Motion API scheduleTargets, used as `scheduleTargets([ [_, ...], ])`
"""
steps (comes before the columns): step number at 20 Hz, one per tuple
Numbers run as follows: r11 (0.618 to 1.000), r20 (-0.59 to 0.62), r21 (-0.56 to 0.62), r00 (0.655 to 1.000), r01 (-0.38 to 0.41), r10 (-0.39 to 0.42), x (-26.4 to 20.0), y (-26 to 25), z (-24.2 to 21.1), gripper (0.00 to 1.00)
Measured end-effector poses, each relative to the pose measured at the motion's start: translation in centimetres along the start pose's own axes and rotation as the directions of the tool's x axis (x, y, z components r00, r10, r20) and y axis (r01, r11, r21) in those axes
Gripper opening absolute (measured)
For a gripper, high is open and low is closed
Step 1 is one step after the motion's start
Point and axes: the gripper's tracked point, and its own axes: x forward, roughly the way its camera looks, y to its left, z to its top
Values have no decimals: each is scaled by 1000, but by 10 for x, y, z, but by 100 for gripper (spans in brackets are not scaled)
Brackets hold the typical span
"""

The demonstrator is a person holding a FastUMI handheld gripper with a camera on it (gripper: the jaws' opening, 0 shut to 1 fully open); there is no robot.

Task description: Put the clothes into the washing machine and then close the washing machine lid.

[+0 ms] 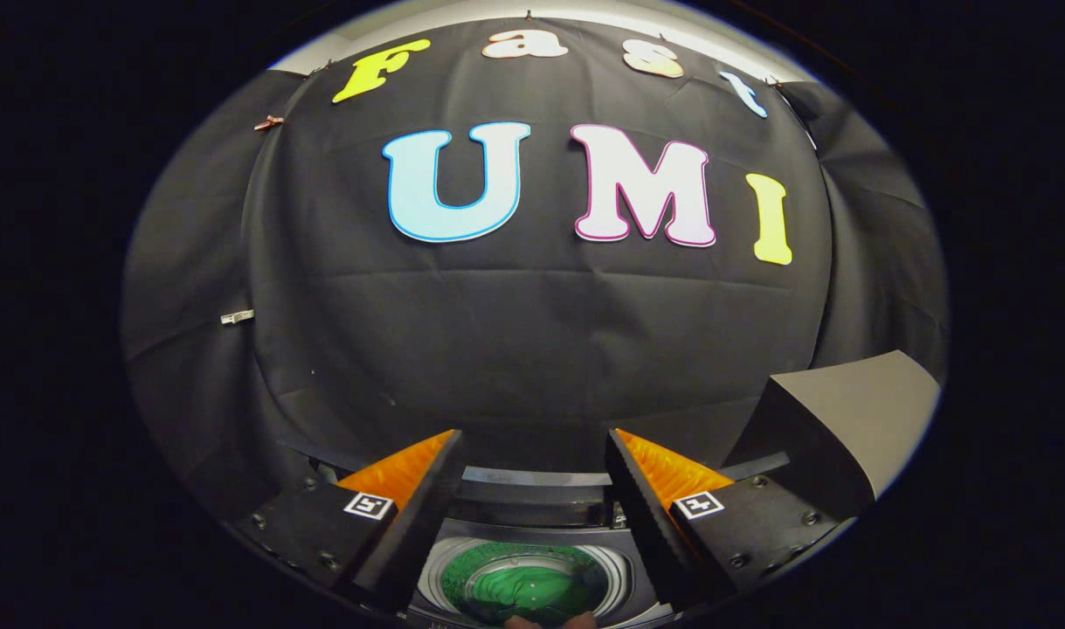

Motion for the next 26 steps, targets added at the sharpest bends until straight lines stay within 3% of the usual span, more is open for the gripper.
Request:
scheduleTargets([
  [9, 999, -60, 5, 997, -39, 40, -7, 2, -16, 100],
  [14, 997, -129, -73, 992, -25, 16, -7, -8, -43, 100],
  [19, 999, -97, -26, 995, -19, 16, -23, -9, -52, 100],
  [26, 999, 47, -37, 999, -19, 21, -65, -9, -6, 100],
])
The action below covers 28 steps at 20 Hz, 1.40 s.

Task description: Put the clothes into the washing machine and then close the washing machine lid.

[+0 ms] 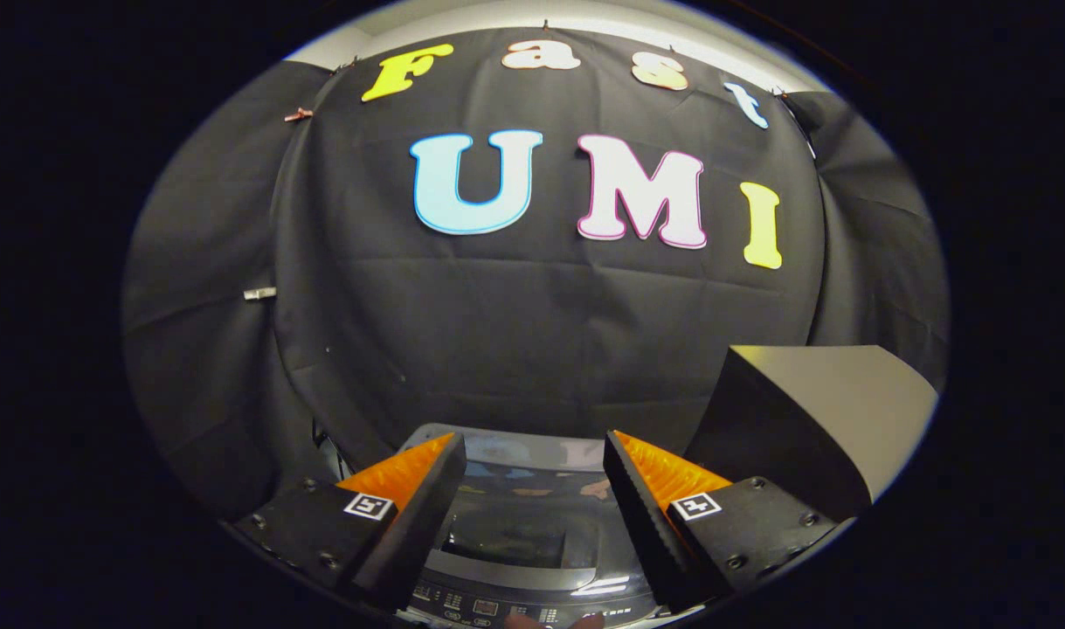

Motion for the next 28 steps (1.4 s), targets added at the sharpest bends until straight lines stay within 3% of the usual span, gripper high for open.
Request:
scheduleTargets([
  [7, 999, 123, -35, 992, 8, -3, -58, -9, 43, 100],
  [15, 998, 225, 63, 974, 4, -18, -138, -42, 90, 99],
  [22, 1000, 248, 4, 969, -6, 5, -200, -72, 91, 99],
  [28, 999, 300, -13, 954, 35, -29, -260, -111, 88, 99],
])
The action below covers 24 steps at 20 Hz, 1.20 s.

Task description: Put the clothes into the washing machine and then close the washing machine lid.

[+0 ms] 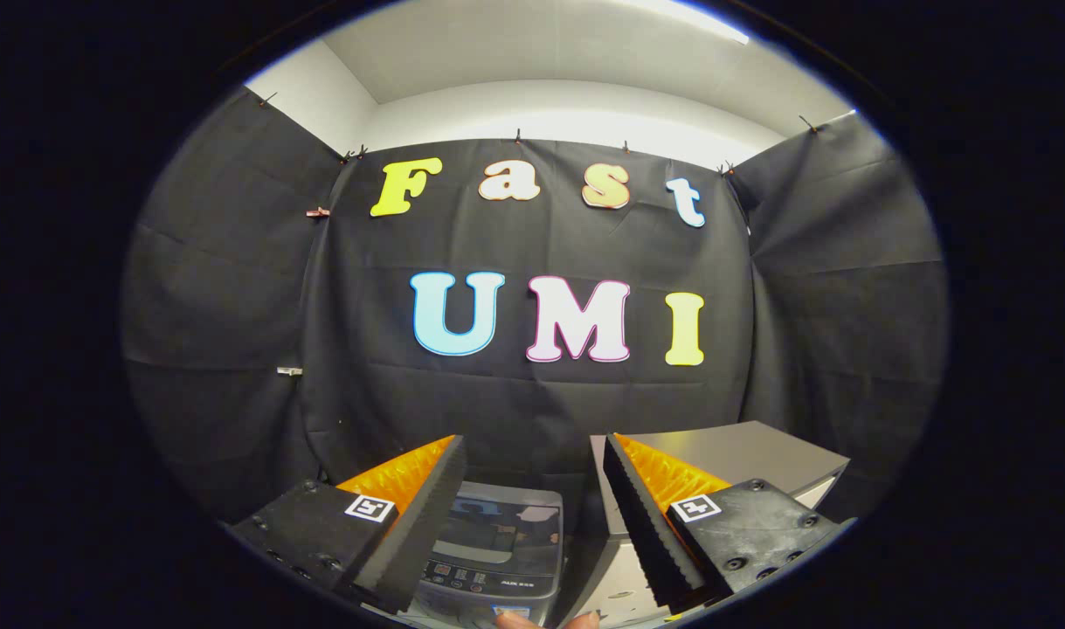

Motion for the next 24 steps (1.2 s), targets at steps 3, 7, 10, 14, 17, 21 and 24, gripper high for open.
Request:
scheduleTargets([
  [3, 1000, 12, -18, 1000, -1, 2, -23, -4, 4, 99],
  [7, 999, 23, -45, 1000, 3, -2, -46, -4, 3, 99],
  [10, 999, 3, -37, 1000, -4, 4, -54, -3, -5, 99],
  [14, 1000, -8, -25, 1000, 8, -8, -55, -11, -8, 99],
  [17, 999, -5, -17, 999, 38, -38, -54, -19, -5, 99],
  [21, 999, -16, 4, 999, 46, -46, -56, -22, -8, 99],
  [24, 999, -13, -11, 999, 52, -52, -54, -22, -5, 99],
])
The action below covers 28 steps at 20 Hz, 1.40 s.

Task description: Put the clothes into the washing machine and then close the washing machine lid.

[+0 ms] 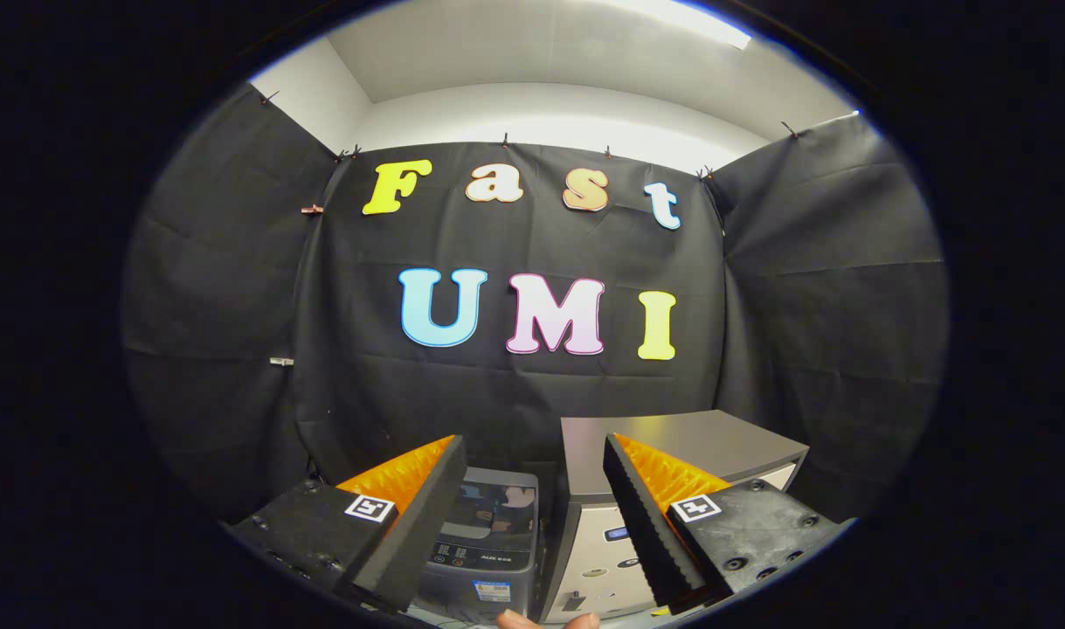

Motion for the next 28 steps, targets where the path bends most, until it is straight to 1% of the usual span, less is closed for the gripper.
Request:
scheduleTargets([
  [6, 1000, 4, -4, 1000, -10, 10, -2, 8, 4, 99],
  [20, 1000, 36, -7, 999, -4, 4, -11, 8, 20, 99],
  [28, 1000, 21, -5, 1000, -8, 8, -13, 10, 17, 99],
])
